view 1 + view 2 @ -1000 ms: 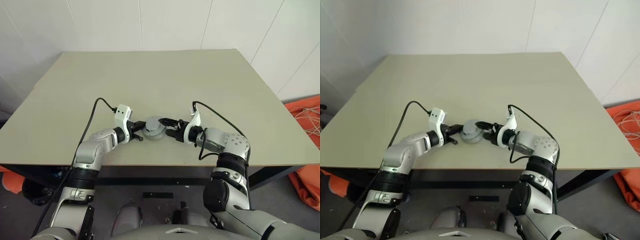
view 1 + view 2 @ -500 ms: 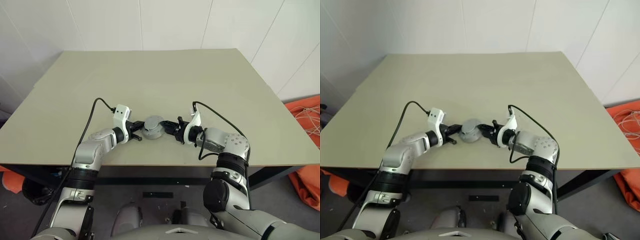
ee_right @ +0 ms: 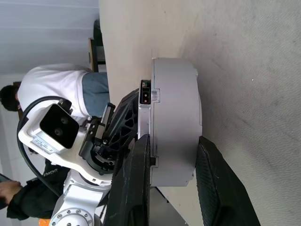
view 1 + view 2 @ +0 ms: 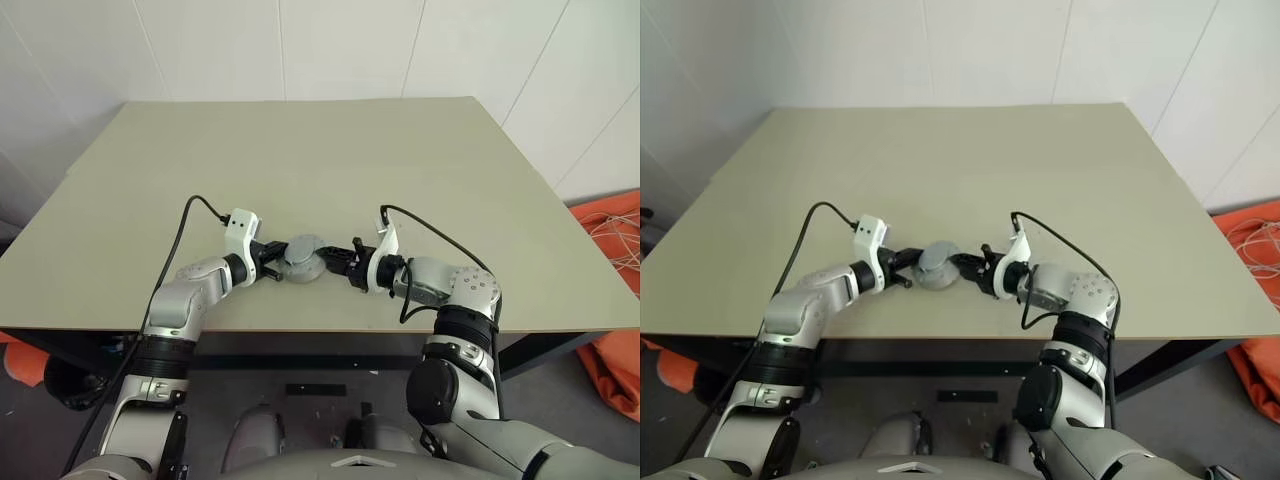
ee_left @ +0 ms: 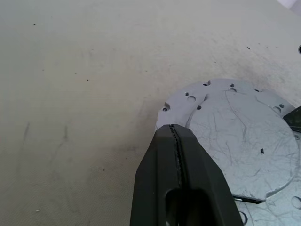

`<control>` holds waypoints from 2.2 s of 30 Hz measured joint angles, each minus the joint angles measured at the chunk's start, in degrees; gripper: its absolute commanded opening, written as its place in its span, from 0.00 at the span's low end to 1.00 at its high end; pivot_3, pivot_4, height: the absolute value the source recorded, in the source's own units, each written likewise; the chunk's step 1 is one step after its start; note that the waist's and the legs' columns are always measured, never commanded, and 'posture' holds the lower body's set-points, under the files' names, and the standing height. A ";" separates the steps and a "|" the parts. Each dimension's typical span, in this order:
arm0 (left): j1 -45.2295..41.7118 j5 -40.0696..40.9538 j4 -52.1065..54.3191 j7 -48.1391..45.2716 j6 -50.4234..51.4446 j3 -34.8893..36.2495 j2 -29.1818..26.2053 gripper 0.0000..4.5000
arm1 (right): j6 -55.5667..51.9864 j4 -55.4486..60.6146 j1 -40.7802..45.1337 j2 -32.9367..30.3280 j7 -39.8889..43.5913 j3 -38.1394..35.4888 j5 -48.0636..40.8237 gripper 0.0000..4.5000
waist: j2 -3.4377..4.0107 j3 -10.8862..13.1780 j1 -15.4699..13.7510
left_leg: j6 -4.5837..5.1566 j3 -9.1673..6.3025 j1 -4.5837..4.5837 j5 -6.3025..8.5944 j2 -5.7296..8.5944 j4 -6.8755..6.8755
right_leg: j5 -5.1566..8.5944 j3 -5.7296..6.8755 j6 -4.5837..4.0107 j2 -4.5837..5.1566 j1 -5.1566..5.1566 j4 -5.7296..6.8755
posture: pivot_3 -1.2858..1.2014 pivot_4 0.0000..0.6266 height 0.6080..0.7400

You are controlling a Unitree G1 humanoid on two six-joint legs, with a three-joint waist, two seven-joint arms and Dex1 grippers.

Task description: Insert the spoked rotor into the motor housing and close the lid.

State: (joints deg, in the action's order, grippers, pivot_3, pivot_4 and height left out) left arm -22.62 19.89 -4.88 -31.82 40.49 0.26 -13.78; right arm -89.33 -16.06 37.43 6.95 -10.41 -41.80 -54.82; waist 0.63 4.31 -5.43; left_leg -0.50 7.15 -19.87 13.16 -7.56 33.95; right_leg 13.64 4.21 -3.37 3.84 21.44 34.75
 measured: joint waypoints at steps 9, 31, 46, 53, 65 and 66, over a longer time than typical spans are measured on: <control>0.00 -0.03 0.00 0.00 -0.02 0.03 0.00 0.00 | -0.16 0.00 0.00 0.00 0.01 0.04 0.00 0.24 | 0.00 0.00 0.00 | 0.00 -0.01 -0.01 0.00 -0.01 0.00 | -0.02 0.02 0.02 0.00 0.00 0.01 | 0.52 0.00 1.00; -3.51 8.28 11.08 4.85 3.28 6.54 7.06 0.00 | -1.56 -0.04 0.01 0.00 4.47 3.07 -0.69 0.24 | -0.04 0.03 -0.20 | 0.02 -0.07 -0.15 0.00 -0.03 0.12 | 0.04 0.14 -0.15 0.01 0.03 0.03 | 0.52 0.00 1.00; 11.99 41.93 28.46 19.83 11.47 24.70 10.52 0.00 | 4.70 -3.93 1.45 -0.49 5.42 4.70 -0.58 0.24 | -0.04 0.04 0.04 | 0.03 -0.04 -0.21 0.01 -0.21 0.18 | 0.12 0.19 -0.29 -0.16 -0.05 0.08 | 0.52 0.00 1.00; 23.46 55.81 29.13 30.74 9.80 25.21 16.03 0.00 | 7.01 -4.51 6.62 -0.85 6.85 4.62 -1.59 0.24 | -0.20 0.10 -0.22 | 0.01 -0.12 -0.10 0.01 -0.45 0.21 | 0.17 0.17 -0.25 -0.52 -0.27 0.01 | 0.52 0.00 1.00; 27.69 63.16 28.52 34.63 3.67 23.18 14.28 0.54 | 6.28 -5.02 6.82 -0.69 5.75 4.53 -2.67 0.24 | -0.21 0.10 0.04 | -0.01 -0.11 -0.13 0.00 -0.46 0.21 | 0.21 0.13 0.40 -0.56 -0.21 0.01 | 0.52 0.00 1.00; 28.26 63.77 28.14 34.73 3.50 22.79 13.94 0.62 | 6.32 -5.02 6.90 -0.69 5.40 4.31 -2.95 0.24 | -0.21 0.10 0.04 | -0.02 -0.11 -0.12 0.00 -0.46 0.21 | 0.22 0.13 0.43 -0.57 -0.21 0.01 | 0.52 0.00 1.00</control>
State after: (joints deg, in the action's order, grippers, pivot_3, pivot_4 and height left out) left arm 5.64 83.66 23.26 2.91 43.98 23.04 0.17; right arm -83.01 -21.08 44.33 6.27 -5.01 -37.49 -57.76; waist 0.42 4.42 -5.38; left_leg -0.51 7.05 -19.99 13.16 -8.01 34.15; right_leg 13.86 4.34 -2.94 3.27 21.23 34.77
